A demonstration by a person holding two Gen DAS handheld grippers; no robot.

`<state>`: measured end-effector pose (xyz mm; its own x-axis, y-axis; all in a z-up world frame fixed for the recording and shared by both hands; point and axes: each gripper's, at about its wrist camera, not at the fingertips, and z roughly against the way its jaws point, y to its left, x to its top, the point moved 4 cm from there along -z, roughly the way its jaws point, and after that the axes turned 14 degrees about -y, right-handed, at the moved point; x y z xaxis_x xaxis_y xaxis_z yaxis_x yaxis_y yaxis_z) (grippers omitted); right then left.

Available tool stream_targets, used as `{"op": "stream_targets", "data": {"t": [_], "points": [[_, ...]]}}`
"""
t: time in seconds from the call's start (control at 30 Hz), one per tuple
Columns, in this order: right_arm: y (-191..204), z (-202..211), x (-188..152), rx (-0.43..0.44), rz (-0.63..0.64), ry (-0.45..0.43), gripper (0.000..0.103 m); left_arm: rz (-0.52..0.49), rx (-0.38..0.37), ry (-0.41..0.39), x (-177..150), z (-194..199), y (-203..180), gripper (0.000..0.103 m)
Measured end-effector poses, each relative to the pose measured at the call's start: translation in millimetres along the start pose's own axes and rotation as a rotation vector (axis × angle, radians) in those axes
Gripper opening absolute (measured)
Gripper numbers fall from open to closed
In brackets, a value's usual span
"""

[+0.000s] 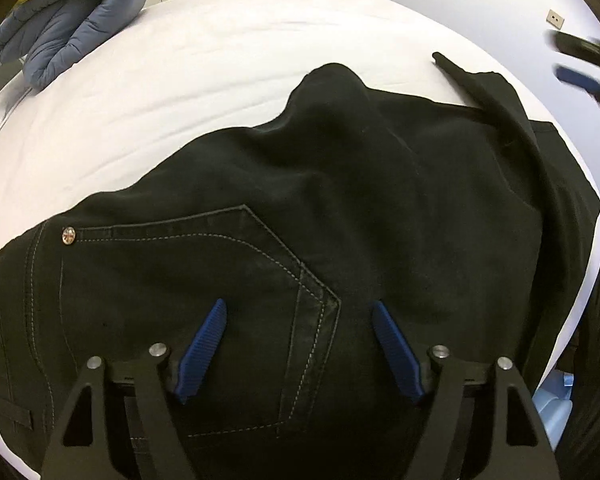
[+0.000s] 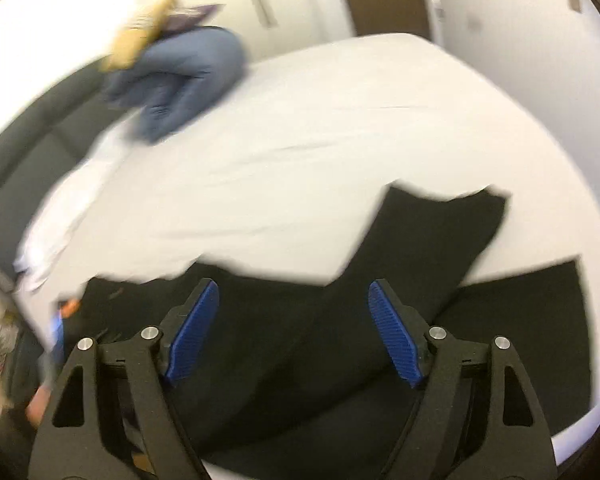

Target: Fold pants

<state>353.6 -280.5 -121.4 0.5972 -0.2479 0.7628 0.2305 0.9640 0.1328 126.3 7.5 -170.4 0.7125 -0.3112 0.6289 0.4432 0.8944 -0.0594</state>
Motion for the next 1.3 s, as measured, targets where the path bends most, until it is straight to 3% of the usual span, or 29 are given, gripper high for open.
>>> {"op": "stream_targets", "data": {"t": [0.1,0.27,0.4,0.6,0.67,0.73,0.77,0.8,0.83,0.97,1.1,1.2,1.3], "points": [[-22,-61,26,-0.187,0.07,0.156,0.077,0.01,-0.005,0.011,1,-5,-1,0.078],[-39,-135,47,-0.293,0.079,0.277,0.077,0.023,0.011,0.032,11,-14,-9,0.081],[-52,-177,41,-0.392,0.1,0.382,0.077,0.03,0.013,0.031,18,-23,-15,0.083],[-69,-207,34,-0.421,0.123,0.457,0.075,0.032,0.012,0.022,18,-23,-11,0.084],[-71,-209,34,-0.396,0.099,0.459,0.059,0.034,0.011,0.021,19,-23,-10,0.084],[-77,-209,38,-0.376,0.112,0.452,0.027,0.035,0.012,0.02,20,-21,-13,0.084],[-79,-208,42,-0.367,0.122,0.445,0.02,0.035,0.012,0.02,21,-21,-13,0.084],[-81,-205,44,-0.358,0.119,0.437,0.007,0.034,0.013,0.021,21,-21,-14,0.084],[-86,-200,49,-0.342,0.108,0.418,0.004,0.035,0.013,0.021,20,-18,-12,0.084],[-112,-159,74,-0.294,0.017,0.269,0.002,0.039,0.013,0.027,22,-18,-12,0.084],[-167,-75,84,-0.263,-0.175,0.071,0.002,0.043,0.015,0.032,26,-19,-11,0.084],[-220,-1,55,-0.272,-0.365,-0.059,0.002,0.042,0.019,0.041,28,-21,-13,0.086],[-282,36,0,-0.285,-0.627,-0.11,0.002,0.046,0.02,0.054,32,-24,-15,0.089]]}}
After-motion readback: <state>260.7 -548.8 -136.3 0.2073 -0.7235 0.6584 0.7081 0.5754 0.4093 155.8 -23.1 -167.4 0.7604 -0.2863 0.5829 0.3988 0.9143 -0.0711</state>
